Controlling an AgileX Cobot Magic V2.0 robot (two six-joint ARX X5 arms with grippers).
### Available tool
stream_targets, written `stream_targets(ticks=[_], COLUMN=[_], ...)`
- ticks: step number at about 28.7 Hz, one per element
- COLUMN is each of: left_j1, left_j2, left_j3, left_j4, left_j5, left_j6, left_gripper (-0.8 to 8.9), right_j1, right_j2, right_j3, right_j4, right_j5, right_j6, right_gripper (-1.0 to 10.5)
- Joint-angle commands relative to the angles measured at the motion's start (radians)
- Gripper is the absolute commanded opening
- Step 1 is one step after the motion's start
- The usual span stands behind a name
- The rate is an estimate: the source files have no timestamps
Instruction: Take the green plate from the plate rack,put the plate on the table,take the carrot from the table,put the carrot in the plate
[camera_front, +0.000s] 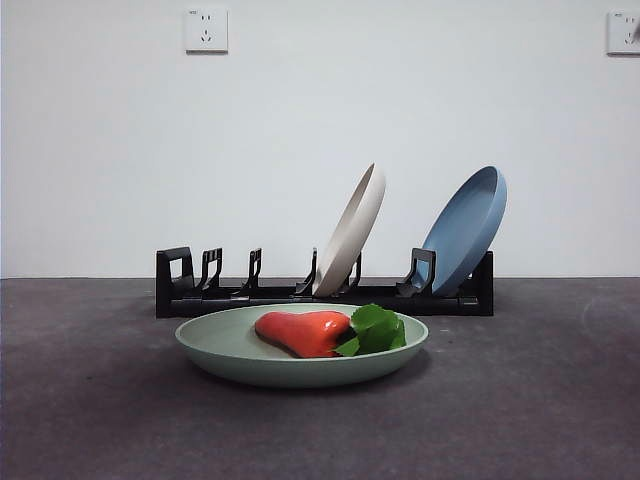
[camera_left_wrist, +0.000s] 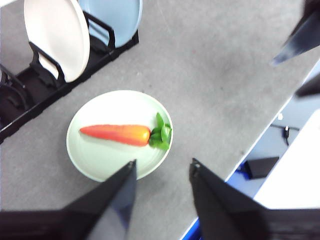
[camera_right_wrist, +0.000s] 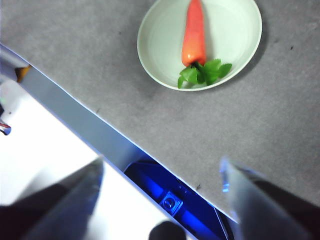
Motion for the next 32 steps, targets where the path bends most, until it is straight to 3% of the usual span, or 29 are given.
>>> stream_targets(ticks=[1, 27, 32], left_j1=[-0.004, -0.003, 0.102], left_j2=[0.001, 0.000, -0.052], left_j3=[-0.001, -0.001, -0.002], left_j4=[-0.004, -0.009, 0.071], left_j5=[0.001, -0.001, -0.084], left_j6=[0.003, 0.004, 0.114], left_gripper=[-0.08, -0.04, -0.03], right_j1=[0.003, 0.003, 0.003], right_j2=[-0.016, -0.021, -0.021], right_j3=[-0.002, -0.002, -0.002], right_j4=[0.003, 0.002, 0.002], right_j5=[-0.001, 0.003, 0.003], right_j6=[-0.013, -0.016, -0.016], right_gripper=[-0.1, 0.0, 0.0])
